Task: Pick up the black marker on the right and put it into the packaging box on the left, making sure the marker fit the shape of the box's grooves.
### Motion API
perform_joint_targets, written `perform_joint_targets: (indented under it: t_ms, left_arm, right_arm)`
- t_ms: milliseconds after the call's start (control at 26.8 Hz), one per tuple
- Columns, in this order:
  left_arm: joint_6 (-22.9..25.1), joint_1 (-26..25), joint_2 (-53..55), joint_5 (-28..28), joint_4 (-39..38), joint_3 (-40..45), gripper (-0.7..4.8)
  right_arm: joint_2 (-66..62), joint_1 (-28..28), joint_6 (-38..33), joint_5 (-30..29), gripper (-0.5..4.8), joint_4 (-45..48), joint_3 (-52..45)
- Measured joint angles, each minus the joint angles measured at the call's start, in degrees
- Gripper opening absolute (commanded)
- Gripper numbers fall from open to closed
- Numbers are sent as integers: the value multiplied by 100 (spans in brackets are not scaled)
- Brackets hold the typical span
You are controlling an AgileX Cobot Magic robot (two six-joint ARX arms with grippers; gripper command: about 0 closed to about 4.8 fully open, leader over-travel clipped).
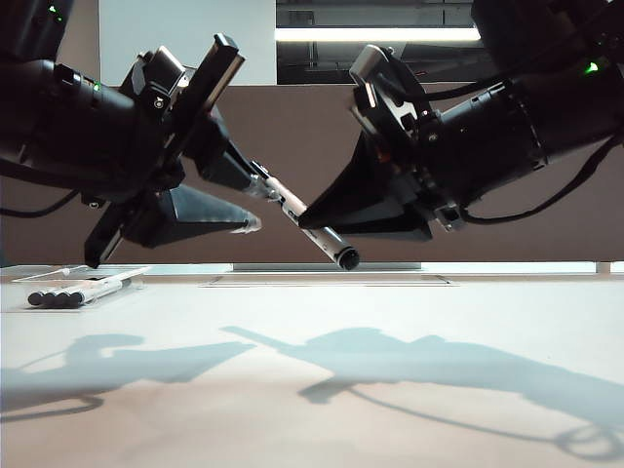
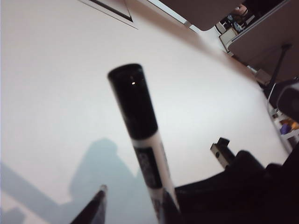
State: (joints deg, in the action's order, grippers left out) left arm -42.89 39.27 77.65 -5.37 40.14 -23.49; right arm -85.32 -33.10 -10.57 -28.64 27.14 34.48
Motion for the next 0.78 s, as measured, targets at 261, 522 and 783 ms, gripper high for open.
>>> perform_joint_targets:
  t_ms: [261,522,783]
  left_arm:
    - [-463,0,2,-2,341,0,310]
    - [-584,0,2,-2,507,0,309]
    - [-590,0,13,-2,507,0,264]
  right_arm:
    - [0,-46,-4,-181,-4,0,0]
    - [0,-114,-11,-424,-4,0,0]
    - [-4,-306,7,-269,-4,0,-4]
